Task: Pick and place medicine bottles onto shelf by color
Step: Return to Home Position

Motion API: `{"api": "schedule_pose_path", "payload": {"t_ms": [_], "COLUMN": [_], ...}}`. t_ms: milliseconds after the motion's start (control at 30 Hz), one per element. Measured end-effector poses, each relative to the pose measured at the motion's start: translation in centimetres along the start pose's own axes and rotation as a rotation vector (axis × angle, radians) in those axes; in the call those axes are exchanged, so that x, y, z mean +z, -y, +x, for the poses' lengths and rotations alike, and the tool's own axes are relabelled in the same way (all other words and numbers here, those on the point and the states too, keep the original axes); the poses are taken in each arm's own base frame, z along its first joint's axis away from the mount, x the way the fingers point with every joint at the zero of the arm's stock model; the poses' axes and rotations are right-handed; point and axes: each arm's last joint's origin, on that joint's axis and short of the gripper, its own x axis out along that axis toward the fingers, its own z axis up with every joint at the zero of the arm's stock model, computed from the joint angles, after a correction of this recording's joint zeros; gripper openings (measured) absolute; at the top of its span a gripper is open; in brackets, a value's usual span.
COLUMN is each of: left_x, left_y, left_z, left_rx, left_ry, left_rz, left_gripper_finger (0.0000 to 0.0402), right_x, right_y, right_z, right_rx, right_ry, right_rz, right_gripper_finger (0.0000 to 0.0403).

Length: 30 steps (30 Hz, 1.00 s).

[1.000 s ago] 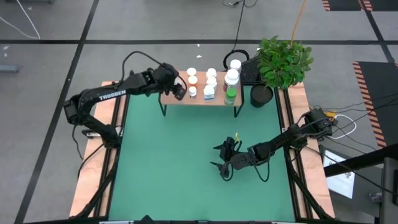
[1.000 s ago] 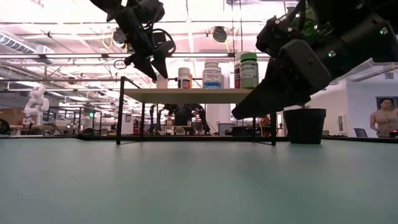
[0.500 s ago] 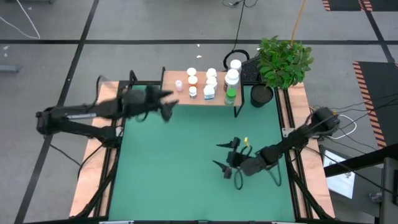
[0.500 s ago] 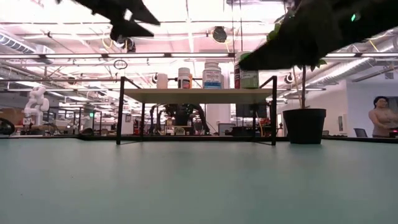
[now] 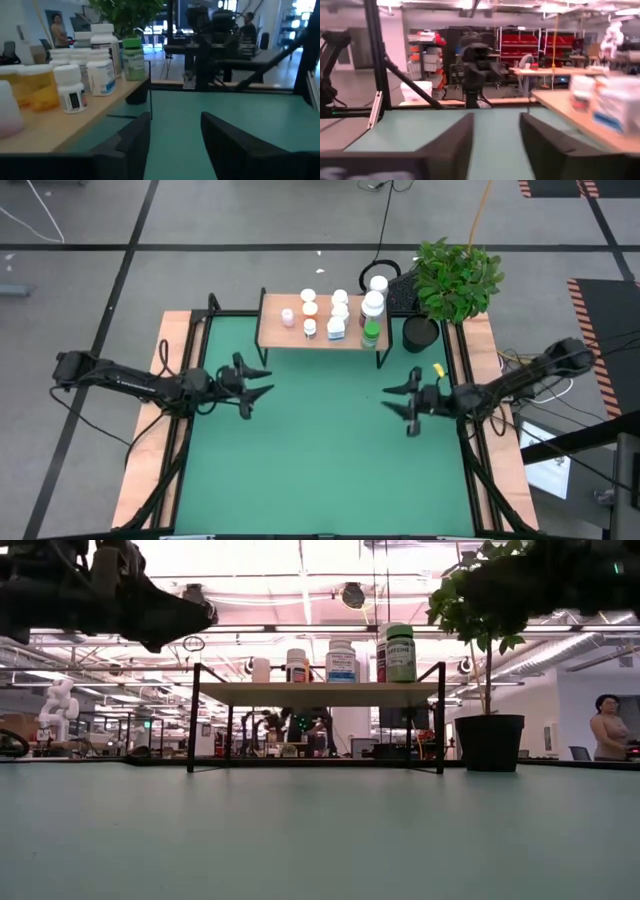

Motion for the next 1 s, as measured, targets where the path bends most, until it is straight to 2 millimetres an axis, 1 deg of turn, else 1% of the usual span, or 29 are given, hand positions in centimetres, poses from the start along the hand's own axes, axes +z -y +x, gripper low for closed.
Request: {"api": "schedule_pose_path", "payload": {"t_ms": [67, 167, 200, 400, 467, 600, 667, 733, 1000], "left_x": [-0.1, 0.0, -0.1, -0.2, -0.1, -0.2, -0.2, -0.1, 0.3], "left_y": [0.0, -0.1, -0.1, 0.0, 0.0, 0.0, 0.0, 0.0, -0.3], "left_z": [-0.2, -0.2, -0.2, -0.2, -0.2, -0.3, -0.5, -0.9, -3.0], "left_rx": [-0.006, -0.005, -0.006, -0.009, -0.013, -0.015, -0.023, -0.034, -0.048], "left_ry": [0.006, 0.014, 0.009, 0.000, 0.002, -0.004, -0.018, -0.032, -0.063], "left_rz": [0.028, 0.061, 0.069, 0.089, 0.099, 0.125, 0.167, 0.204, 0.203], "left_gripper_finger": [0.0156, 0.0120, 0.0108, 0.0023, 0.0008, 0.0013, 0.0010, 0.0005, 0.0007], "right_x": [-1.1, -0.6, -0.4, -0.7, -0.9, -1.0, -0.8, -0.7, -0.8], "right_y": [1.1, 1.7, 1.8, 2.0, 2.0, 2.0, 2.0, 2.0, 2.1], "right_z": [-1.3, -1.9, -2.0, -2.4, -2.5, -2.8, -2.9, -3.0, -3.3], "right_rx": [-0.029, -0.047, -0.047, -0.048, -0.047, -0.015, 0.012, 0.031, 0.033], "right_ry": [0.002, 0.056, 0.070, 0.017, -0.001, -0.025, -0.013, -0.006, -0.025], "right_rz": [0.041, 0.086, 0.091, 0.051, 0.042, 0.030, 0.034, 0.036, 0.008], "right_gripper_finger": [0.0095, 0.0024, 0.0012, 0.0015, 0.0008, 0.0002, 0.0003, 0.0003, 0.0003]}}
